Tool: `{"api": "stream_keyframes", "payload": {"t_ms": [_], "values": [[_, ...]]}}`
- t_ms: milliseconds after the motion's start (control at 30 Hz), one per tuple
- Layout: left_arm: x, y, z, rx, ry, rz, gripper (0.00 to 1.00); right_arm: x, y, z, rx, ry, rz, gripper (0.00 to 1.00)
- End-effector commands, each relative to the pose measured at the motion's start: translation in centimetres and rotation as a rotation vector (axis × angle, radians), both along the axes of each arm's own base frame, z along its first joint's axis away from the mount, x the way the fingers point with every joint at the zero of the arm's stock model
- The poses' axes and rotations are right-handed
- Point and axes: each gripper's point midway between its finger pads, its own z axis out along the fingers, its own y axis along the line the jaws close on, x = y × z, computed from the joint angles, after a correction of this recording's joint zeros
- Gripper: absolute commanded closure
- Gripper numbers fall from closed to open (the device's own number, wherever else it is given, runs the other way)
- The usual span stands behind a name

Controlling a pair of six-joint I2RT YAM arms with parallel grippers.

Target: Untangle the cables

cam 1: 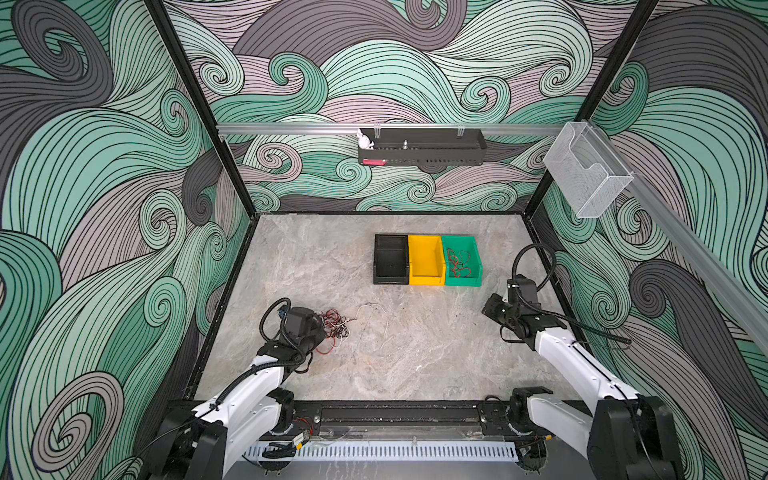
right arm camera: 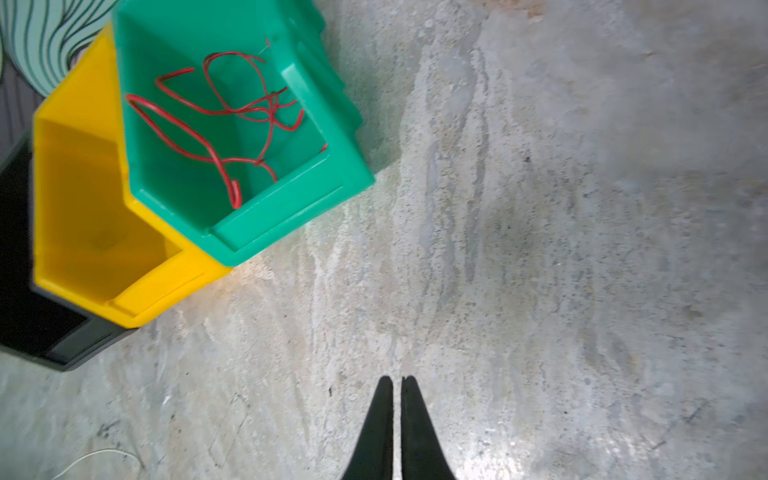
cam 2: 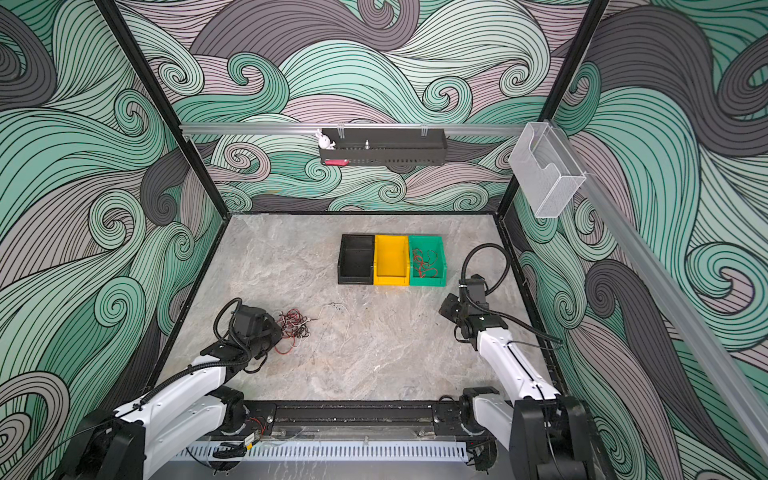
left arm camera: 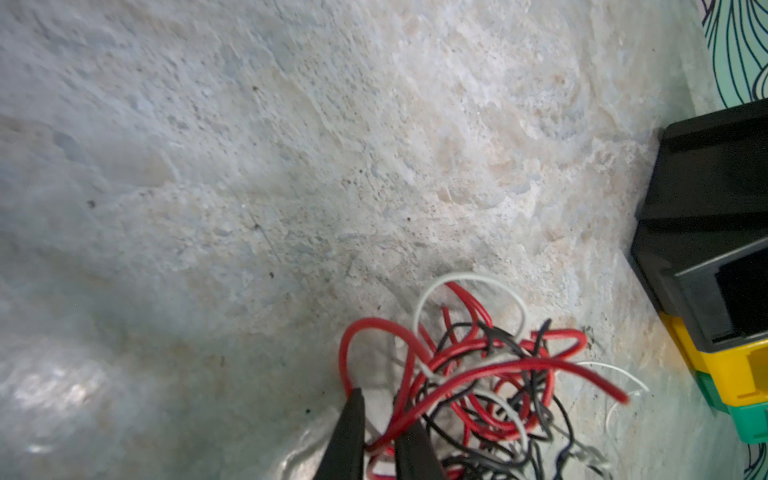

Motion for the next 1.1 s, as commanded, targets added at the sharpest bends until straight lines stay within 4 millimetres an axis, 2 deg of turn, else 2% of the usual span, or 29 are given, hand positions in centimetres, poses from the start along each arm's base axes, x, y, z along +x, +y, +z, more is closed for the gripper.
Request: {"api": "stream_keyframes", "payload": {"t_ms": [0,133,233,333,567,667,767,833,1067], "values": [[0.5,-1.0,1.0,-0.032,-0.015,-0.051,0.80,-0.1,2.4,0.0,0.094,-0.004,0.087,0.90],[0.8,-2.3,1.8,-0.043,0.016,-0.130,0.76,-0.1,5.8,0.1,0.111,-0.006,0.192,0.86],[1.0,-2.9,2.2,-0.055,0.021,-0.164,0.71,-0.1,9.3,0.6,0.101,-0.028,0.303,0.73],[1.1,-3.3,2.3,-0.068,0.013,-0.187,0.63,-0.1,13.0,0.7,0.091,-0.037,0.427,0.67],[1.0,-4.7,2.9,-0.094,-0.009,-0.281,0.42,-0.6,20.7,-0.7,0.088,-0.040,0.669,0.57],[0.9,-5.6,3.5,-0.113,-0.035,-0.347,0.39,-0.7,23.4,-1.0,0.101,-0.050,0.756,0.48],[0.7,-6.7,3.6,-0.150,-0.046,-0.404,0.39,-0.7,25.8,-1.1,0.116,-0.056,0.822,0.43],[0.6,-7.3,3.5,-0.160,-0.052,-0.442,0.38,-0.8,27.1,-1.5,0.126,-0.054,0.853,0.42],[0.4,-7.6,2.3,-0.117,-0.013,-0.472,0.38,-0.8,31.1,-2.8,0.118,-0.044,0.939,0.41]]}}
